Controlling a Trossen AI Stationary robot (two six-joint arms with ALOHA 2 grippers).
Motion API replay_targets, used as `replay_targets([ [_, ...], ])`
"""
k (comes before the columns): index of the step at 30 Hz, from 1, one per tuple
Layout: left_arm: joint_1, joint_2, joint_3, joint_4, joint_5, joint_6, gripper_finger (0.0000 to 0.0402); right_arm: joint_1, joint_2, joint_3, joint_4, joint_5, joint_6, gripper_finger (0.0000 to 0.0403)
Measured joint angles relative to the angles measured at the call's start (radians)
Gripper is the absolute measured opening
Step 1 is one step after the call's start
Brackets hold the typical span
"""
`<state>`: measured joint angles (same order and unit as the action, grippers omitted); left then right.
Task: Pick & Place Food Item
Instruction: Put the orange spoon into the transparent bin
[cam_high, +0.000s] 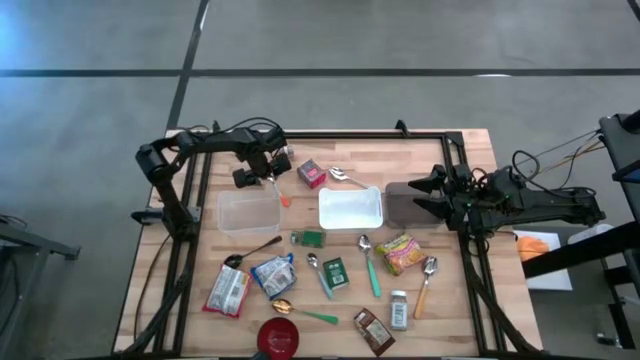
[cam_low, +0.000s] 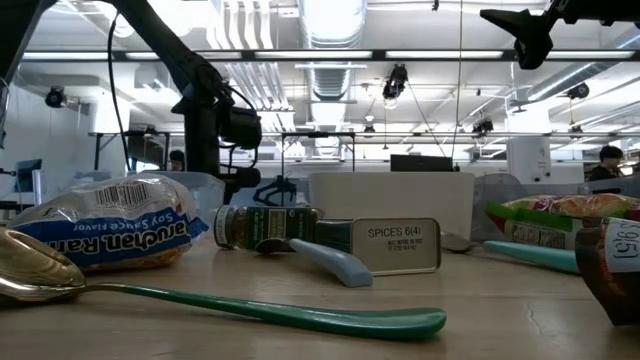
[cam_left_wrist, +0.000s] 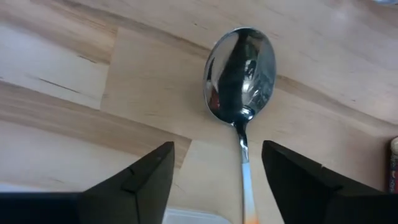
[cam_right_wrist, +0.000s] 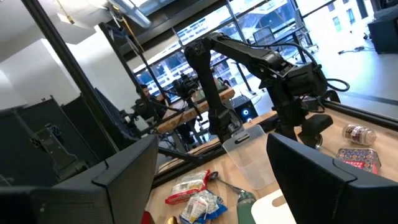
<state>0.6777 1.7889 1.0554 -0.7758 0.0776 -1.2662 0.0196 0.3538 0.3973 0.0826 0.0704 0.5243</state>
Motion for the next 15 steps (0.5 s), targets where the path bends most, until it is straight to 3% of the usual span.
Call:
replay_targets([
  [15,0.004,0.068,0.017,-0.025,0.106,-0.044,0.0222,0.000,0.000,0.000,0.002,-0.003,0.010,0.0301],
])
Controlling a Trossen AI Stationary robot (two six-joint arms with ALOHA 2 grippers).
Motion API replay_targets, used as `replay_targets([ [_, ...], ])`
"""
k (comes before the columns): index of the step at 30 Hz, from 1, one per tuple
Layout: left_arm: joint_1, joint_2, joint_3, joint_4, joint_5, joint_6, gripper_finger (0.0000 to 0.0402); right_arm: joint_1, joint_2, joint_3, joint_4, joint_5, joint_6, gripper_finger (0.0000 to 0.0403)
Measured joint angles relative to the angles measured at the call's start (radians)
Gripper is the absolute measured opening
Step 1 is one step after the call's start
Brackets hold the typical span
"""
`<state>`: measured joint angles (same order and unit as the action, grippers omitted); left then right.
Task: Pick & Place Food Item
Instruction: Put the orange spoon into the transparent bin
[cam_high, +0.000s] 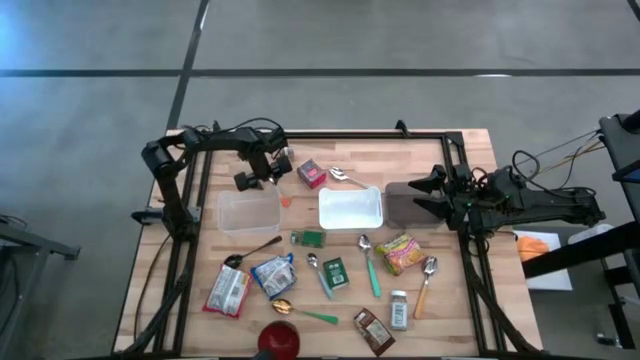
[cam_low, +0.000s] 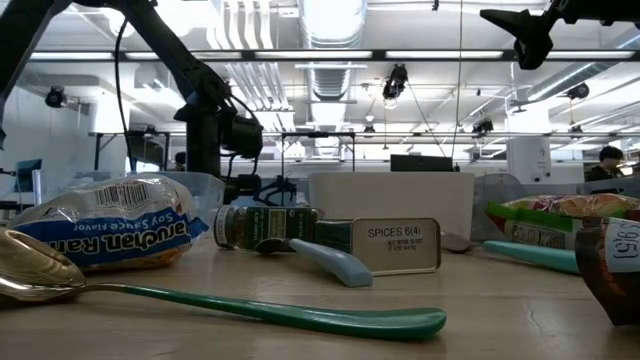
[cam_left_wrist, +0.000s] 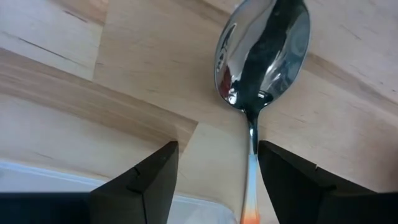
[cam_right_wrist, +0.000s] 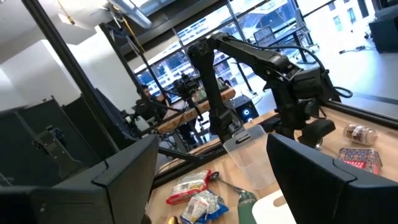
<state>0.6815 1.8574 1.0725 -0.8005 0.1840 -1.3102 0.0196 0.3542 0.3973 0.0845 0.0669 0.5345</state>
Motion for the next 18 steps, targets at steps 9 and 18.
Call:
replay_targets([
  [9,0.008,0.001,-0.002,0.002,0.003,0.000,0.0207,0.000,0.000,0.000,0.000,-0.023,0.035,0.0301],
  [18,0.008,0.002,-0.002,0.006,0.004,0.000,0.0102,0.000,0.000,0.000,0.000,-0.023,0.038,0.0301],
])
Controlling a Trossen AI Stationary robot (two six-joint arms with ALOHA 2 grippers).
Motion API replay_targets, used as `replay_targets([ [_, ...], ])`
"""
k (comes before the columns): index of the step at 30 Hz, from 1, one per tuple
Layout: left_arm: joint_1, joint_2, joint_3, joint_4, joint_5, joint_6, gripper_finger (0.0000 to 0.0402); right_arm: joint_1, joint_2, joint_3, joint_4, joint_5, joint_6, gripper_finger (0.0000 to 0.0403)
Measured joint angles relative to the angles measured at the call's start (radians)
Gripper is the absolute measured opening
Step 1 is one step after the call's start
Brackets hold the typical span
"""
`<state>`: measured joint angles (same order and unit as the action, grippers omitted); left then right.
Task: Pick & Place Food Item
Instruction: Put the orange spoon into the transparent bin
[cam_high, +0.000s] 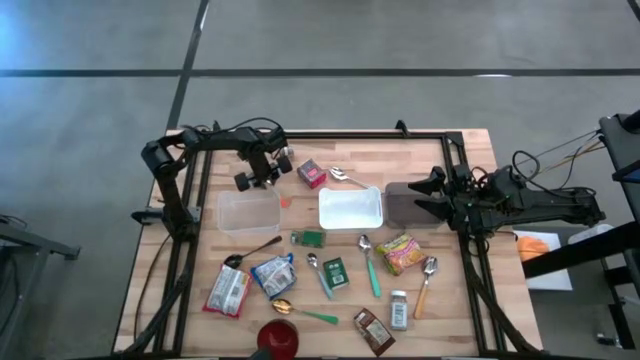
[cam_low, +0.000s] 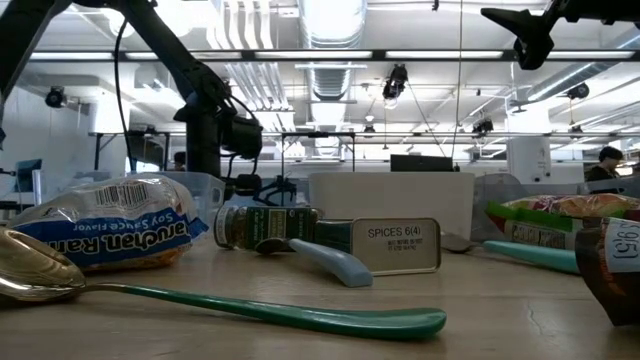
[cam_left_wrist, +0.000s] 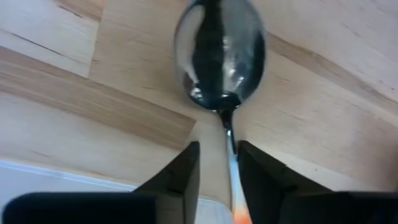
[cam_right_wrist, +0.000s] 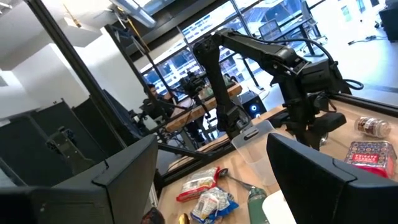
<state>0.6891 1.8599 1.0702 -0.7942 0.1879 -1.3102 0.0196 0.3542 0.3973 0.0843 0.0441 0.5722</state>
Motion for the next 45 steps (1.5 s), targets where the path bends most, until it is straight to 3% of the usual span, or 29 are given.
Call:
replay_targets([
  [9,0.000,0.001,0.000,0.004,0.000,0.000,0.0061,0.000,0.000,0.000,0.000,0.000,0.004,0.0301],
  [14,0.000,-0.012,-0.002,0.011,-0.018,0.000,0.0009,0.000,0.000,0.000,0.000,0.000,0.004,0.0301],
  [31,0.007,-0.041,-0.005,0.012,-0.065,0.005,0.0000,0.000,0.000,0.000,-0.001,0.000,0.003,0.0301],
  [45,0.007,-0.097,-0.004,0.007,-0.074,0.142,0.0000,0.000,0.000,0.000,-0.002,0.000,0.004,0.0301],
])
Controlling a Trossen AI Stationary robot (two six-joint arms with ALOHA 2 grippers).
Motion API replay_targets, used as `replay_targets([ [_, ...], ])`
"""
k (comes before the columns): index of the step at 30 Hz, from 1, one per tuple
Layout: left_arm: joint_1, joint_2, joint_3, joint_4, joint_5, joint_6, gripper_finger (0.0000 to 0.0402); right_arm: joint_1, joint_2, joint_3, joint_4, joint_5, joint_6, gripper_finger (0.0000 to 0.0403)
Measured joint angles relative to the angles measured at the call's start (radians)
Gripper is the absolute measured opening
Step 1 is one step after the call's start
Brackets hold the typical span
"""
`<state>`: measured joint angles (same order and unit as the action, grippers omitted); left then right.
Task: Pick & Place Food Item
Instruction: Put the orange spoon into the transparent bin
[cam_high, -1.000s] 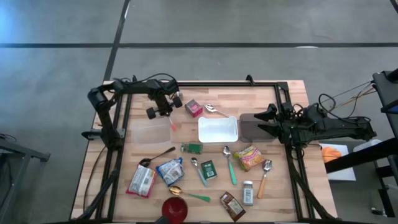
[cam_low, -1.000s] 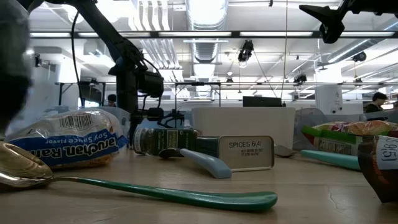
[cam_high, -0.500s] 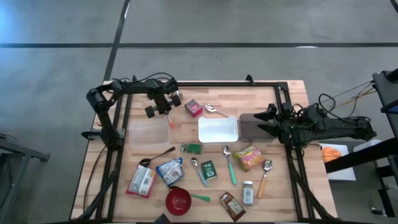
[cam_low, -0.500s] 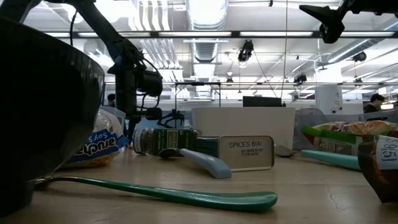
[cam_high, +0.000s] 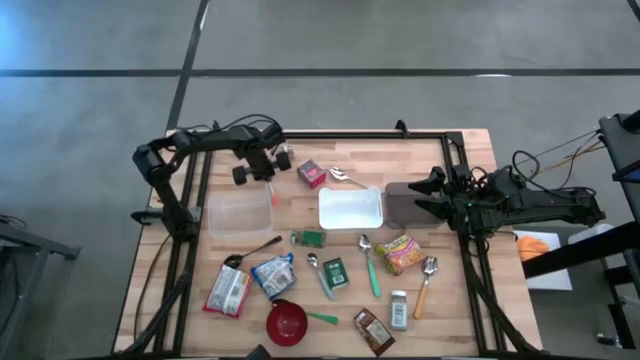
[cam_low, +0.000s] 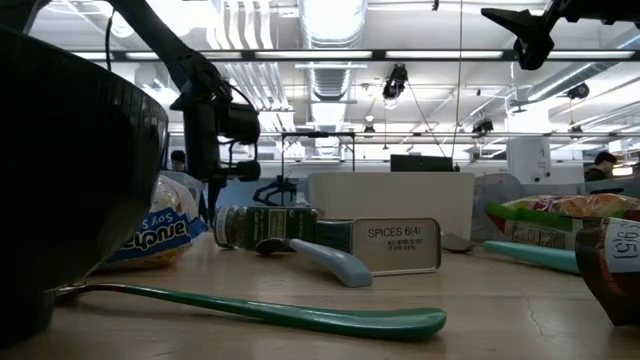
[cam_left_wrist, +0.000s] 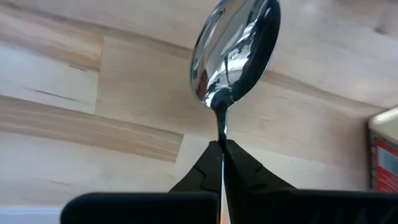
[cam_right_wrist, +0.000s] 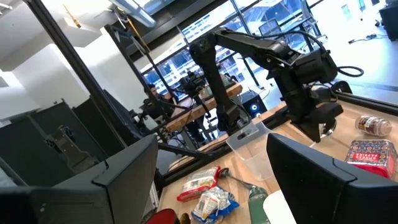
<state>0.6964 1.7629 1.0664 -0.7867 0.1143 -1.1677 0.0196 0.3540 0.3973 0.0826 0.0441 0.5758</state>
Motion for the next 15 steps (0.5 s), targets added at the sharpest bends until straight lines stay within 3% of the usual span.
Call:
replay_targets([
  [15,0.004,-0.199,0.002,-0.011,-0.007,0.230,0.0000,0.000,0.000,0.000,0.000,0.000,-0.002,0.0301],
])
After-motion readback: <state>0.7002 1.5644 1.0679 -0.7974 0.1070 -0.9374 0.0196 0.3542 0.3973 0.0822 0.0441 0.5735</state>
